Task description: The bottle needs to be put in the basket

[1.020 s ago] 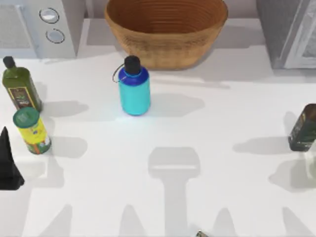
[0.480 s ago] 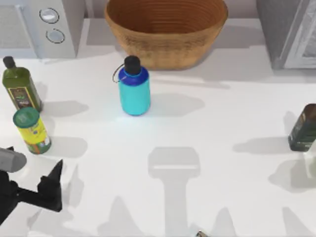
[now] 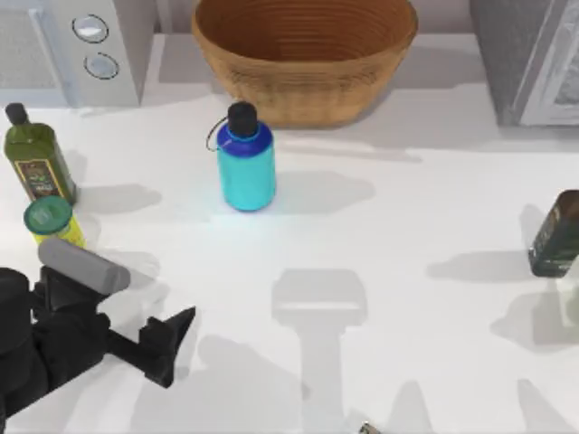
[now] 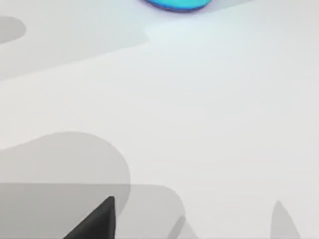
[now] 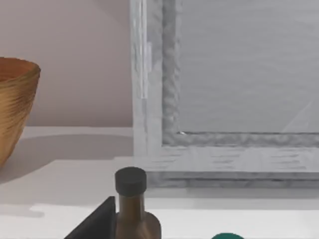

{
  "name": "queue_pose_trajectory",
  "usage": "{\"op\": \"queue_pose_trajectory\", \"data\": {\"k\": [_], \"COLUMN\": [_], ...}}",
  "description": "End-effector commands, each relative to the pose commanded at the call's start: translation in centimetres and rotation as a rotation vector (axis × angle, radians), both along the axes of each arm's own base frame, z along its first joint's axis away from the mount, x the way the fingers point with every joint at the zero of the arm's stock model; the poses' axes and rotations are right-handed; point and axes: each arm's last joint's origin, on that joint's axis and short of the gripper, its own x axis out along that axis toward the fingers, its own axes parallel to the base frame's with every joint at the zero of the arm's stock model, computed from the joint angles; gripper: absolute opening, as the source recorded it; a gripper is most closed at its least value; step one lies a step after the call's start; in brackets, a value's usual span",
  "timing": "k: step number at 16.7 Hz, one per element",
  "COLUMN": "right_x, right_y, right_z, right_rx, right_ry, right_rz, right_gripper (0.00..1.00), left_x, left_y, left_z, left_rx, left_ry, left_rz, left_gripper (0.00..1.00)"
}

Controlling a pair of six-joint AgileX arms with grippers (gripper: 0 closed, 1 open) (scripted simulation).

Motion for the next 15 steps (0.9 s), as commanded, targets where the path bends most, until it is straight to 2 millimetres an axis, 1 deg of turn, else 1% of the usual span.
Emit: {"op": "queue_pose_trajectory", "data": {"k": [4,8,12,15], "right_x": [0.0,0.0,0.0,0.0], "right_y": [0.0,0.0,0.0,0.0], "right_z": [0.0,0.0,0.0,0.0], "right_rx": [0.000,0.000,0.000,0.000], "right_ry": [0.000,0.000,0.000,0.000], "right_rz": [0.000,0.000,0.000,0.000], "right_gripper": [1.00,1.00,1.00,1.00], "left_x": [3.9,8.2,11.8,13.1], "left_y": [-1.7,-2.5,-2.5,-2.3], "left_z": [-2.4,-4.2,-4.8,-4.6], "left_rx": [-0.084,-0.153,-0.186,-0.191], "left_ry": [-0.033,-0.185,-0.387,-0.482], "left_rz": [-0.089,-0.139,-0.172,-0.183], "left_gripper": [1.00,1.00,1.00,1.00]}}
